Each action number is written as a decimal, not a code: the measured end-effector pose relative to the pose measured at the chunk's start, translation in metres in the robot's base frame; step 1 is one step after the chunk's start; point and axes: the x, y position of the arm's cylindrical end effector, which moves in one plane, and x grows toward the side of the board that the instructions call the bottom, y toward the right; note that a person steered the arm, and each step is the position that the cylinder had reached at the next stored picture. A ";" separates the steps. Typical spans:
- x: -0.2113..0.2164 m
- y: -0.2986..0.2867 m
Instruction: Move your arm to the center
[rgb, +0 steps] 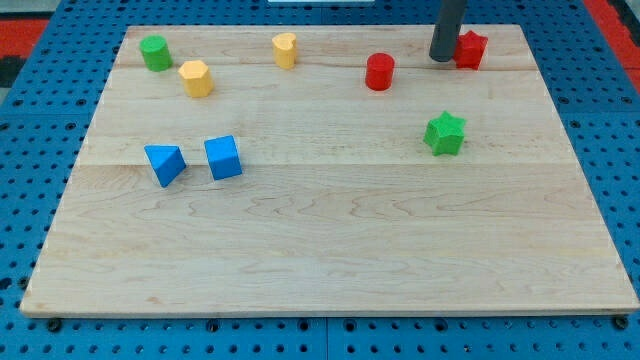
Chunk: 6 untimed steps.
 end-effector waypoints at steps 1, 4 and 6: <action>0.000 -0.001; 0.023 -0.034; 0.080 -0.077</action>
